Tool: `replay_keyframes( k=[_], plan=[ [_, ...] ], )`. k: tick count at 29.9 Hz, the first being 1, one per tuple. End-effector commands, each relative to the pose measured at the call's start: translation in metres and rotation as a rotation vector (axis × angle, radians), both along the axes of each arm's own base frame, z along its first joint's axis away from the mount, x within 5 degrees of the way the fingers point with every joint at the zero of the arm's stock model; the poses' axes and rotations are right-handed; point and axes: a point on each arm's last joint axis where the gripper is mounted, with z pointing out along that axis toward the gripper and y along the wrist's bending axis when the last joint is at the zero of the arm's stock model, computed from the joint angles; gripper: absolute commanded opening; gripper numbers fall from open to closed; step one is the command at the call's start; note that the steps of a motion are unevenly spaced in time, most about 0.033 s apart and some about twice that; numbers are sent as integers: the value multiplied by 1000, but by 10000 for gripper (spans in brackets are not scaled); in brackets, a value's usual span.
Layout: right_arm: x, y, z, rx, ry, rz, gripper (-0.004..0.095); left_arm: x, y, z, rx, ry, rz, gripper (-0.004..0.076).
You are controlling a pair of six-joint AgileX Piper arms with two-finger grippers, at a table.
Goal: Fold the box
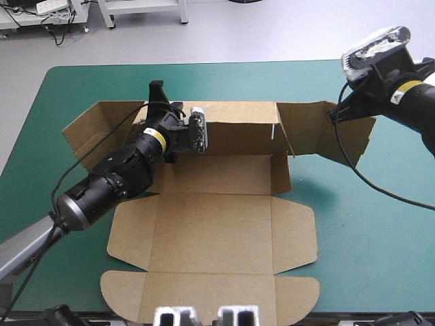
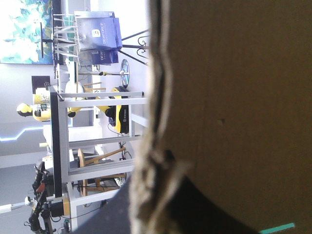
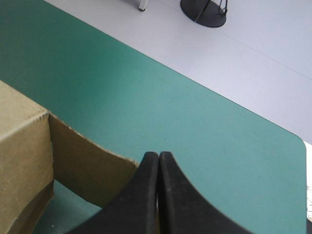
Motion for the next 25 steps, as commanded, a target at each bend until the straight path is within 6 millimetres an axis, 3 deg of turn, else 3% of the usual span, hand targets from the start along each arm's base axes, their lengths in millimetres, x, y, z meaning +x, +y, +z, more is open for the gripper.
replay_keyframes(
  k=[1,4,9,15,20,25],
  plan=[
    [10,5,14,28,-92,26,-25,-8,0,4,-41,-99,-71,-11],
    [29,9,7,23,-56,25,-25,-8,2,-2,-64,-122,-50,-11],
    [73,14,-18,83,47,21,-24,-5,6,5,-124,-192,12,-11],
    [123,6,-43,181,193,44,-24,-5,6,6,-121,-207,15,-11],
    [146,-2,-62,177,322,59,-24,-4,7,6,-121,-211,29,-11],
    [155,5,-94,173,516,170,-24,-4,7,6,-126,-209,28,-11]
  ],
)
